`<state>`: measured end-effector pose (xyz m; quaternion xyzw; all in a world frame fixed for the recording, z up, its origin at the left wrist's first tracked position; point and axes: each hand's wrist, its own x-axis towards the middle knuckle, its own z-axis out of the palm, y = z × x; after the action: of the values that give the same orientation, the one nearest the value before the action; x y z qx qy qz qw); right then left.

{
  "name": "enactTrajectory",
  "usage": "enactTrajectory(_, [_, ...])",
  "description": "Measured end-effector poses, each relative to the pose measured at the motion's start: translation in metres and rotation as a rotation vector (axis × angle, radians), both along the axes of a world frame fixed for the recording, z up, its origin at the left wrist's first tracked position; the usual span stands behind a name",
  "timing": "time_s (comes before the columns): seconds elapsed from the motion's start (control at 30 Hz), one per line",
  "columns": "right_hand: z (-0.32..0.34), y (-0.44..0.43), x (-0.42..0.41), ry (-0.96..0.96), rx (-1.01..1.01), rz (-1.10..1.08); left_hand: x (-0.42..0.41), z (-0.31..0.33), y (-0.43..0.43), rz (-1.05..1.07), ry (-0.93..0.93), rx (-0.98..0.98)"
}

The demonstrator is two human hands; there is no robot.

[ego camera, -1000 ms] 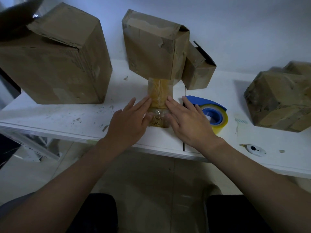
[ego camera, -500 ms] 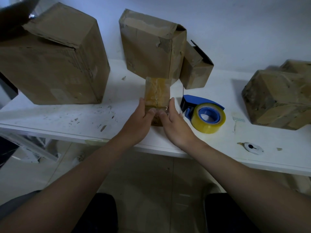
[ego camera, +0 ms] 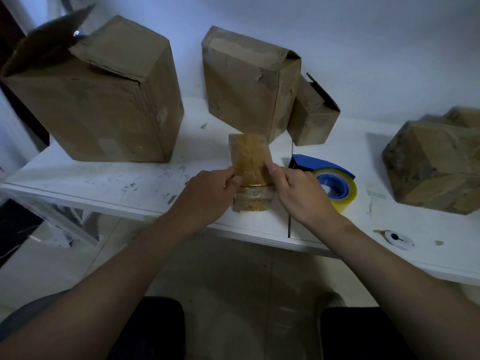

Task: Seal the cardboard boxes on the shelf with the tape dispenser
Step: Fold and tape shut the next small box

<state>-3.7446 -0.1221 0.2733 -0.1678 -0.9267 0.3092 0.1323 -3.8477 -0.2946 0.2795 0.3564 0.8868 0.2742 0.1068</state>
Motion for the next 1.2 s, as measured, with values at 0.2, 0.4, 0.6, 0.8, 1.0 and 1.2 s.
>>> enactTrajectory(0.2, [0.002,0.008,-0.001,-0.004,0.28,-0.014,-0.003,-0.001,-0.002,0.044,0.136,-0.013])
enactTrajectory(0.4, [-0.015,0.021,-0.014,0.005,0.241,0.225,-0.012,-0.006,0.013,-0.099,0.087,0.058])
enactTrajectory(0.6, [-0.033,0.024,-0.019,0.056,0.265,0.297,-0.023,-0.013,0.017,-0.153,0.0,0.051])
enactTrajectory(0.8, [-0.038,0.033,-0.018,0.082,0.411,0.37,-0.027,-0.014,0.016,-0.163,0.003,0.052])
enactTrajectory(1.0, [-0.048,0.048,-0.023,0.123,0.437,0.471,-0.029,-0.014,0.009,-0.165,0.015,0.028])
enactTrajectory(1.2, [-0.048,0.061,-0.026,0.159,0.394,0.544,-0.041,-0.013,-0.001,-0.222,-0.051,0.023])
